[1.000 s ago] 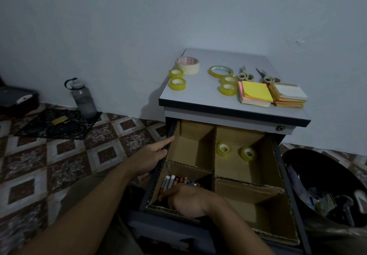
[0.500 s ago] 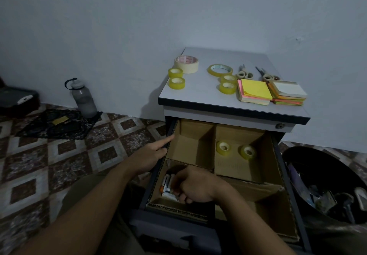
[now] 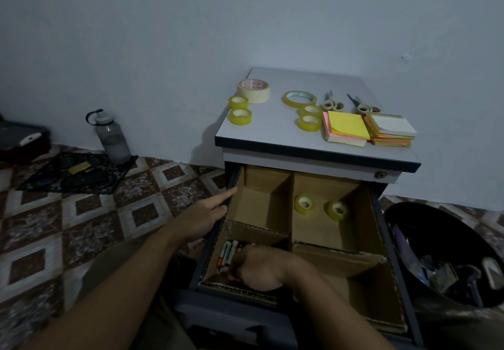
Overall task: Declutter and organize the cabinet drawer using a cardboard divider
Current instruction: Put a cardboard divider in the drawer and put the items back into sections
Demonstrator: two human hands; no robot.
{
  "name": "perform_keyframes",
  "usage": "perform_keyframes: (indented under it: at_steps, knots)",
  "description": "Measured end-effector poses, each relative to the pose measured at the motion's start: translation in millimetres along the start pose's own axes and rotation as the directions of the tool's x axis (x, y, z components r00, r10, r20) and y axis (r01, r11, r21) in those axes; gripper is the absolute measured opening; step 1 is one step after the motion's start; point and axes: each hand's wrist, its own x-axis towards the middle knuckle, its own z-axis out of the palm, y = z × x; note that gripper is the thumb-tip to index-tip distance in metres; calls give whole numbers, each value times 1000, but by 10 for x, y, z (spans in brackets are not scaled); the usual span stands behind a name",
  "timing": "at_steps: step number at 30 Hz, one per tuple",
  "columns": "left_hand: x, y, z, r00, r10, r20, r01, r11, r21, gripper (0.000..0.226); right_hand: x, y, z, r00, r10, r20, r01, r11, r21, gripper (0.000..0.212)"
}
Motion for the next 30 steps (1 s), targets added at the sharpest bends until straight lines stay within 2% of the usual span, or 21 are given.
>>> perform_keyframes:
  at_steps: [5,8,11,21,26,30]
  knots:
    - [-4,0,-1,1000,-4,-7,4,1000,10,45,45,-11,39,997,-65,45,60,993,106,40]
    - [4,-12,-13,1000,2,-6,-2,1000,-4,45,33,-22,69,998,-68,-7,67,963,260,37]
    - [19,-37,-10,1000,-2,0,2,1000,-14,45,26,-18,67,998,-42,-44,54,953,299,31]
    - [39,-68,-2,1000,-8,2,8,1000,-19,46,-47,-52,30,997,-42,-71,60,961,270,36]
    - [31,-75,3,1000,-6,-5,6,999,-43,44,-67,-48,27,995,-47,-91,60,989,138,32]
    - [19,-44,10,1000,-7,-10,7,1000,-18,45,-49,-22,15,989,32,-143,-20,997,80,30]
